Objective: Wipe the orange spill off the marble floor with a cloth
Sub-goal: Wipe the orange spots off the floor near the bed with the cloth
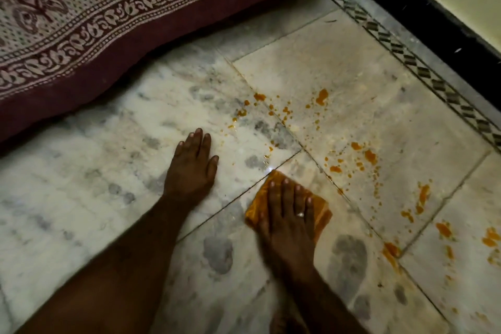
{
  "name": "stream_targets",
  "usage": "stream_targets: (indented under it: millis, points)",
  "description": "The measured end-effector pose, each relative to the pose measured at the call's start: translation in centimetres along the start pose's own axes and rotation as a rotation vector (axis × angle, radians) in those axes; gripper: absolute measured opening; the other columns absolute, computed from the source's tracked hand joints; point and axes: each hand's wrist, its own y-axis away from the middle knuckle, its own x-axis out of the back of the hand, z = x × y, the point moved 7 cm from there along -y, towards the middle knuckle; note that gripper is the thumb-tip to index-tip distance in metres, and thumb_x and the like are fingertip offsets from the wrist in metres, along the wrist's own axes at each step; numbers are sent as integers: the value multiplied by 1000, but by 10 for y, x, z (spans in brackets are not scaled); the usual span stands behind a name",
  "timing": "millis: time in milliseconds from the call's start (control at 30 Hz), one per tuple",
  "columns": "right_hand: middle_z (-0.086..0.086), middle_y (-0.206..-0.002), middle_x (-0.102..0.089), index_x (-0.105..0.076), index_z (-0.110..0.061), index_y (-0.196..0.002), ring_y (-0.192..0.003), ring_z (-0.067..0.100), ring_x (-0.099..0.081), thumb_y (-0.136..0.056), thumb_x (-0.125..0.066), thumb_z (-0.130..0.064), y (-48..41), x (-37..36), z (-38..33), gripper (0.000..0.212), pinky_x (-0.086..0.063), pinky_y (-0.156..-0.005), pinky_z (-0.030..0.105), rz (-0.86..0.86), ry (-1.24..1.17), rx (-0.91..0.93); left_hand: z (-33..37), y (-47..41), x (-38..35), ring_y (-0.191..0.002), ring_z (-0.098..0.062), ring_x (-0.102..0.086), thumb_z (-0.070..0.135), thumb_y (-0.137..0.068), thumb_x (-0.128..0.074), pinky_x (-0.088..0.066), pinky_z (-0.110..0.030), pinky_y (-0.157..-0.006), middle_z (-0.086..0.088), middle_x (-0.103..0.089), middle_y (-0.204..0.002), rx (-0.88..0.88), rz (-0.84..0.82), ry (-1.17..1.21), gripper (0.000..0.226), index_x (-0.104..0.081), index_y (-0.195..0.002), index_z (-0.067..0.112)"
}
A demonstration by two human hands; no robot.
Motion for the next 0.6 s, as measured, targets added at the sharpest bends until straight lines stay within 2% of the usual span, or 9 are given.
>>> stream_targets:
  millis: [100, 233, 333, 400, 500, 600]
  points:
    - [10, -168, -24, -28, -23, -161, -154, 34, -24, -97, -43, -51, -2, -1, -41, 72, -18, -122, 54, 29, -6, 200, -1, -2, -5, -148, -33, -33, 46, -100, -33, -20, -45, -123, -19, -34, -160, -56, 16, -15, 67, -38, -153, 5]
    - [9, -168, -26, -30, -23, -161, -155, 32, -24, -99, -36, -52, -64, 4, -57, 69, -16, -124, 54, 28, 0, 271, 0, -1, -2, -148, -32, -33, 44, -101, -33, -21, -47, -123, -18, -36, -159, -93, 46, -13, 66, -38, -152, 3]
    - [6, -172, -9, -11, -27, -164, -158, 29, -10, -100, -17, -58, -106, 9, -27, 71, -2, -126, 51, -64, 22, 198, 0, -2, -3, -150, -30, -30, 47, -100, -33, -18, -46, -125, -16, -33, -161, -98, 17, -16, 68, -35, -154, 5]
    - [3, -172, -2, -4, -28, -164, -159, 26, -4, -100, -10, -60, -108, 11, 2, 72, -3, -127, 52, -75, 5, 84, 0, -2, -4, -150, -29, -29, 49, -98, -35, -16, -44, -125, -16, -32, -162, -98, 12, 0, 71, -35, -154, 5]
    - [7, -171, -11, -14, -22, -164, -157, 31, -15, -104, -17, -55, -78, 13, 25, 69, -15, -126, 56, 12, 15, -68, -1, -2, -3, -150, -29, -30, 48, -97, -37, -17, -43, -125, -16, -32, -161, -103, 18, 10, 71, -36, -154, 5]
    - [11, -170, -19, -22, -19, -163, -156, 35, -20, -105, -22, -54, -41, 5, 2, 68, -20, -123, 58, 39, 26, -26, 0, -2, -3, -150, -29, -31, 44, -99, -37, -18, -42, -125, -16, -33, -161, -98, 32, 12, 67, -37, -153, 5]
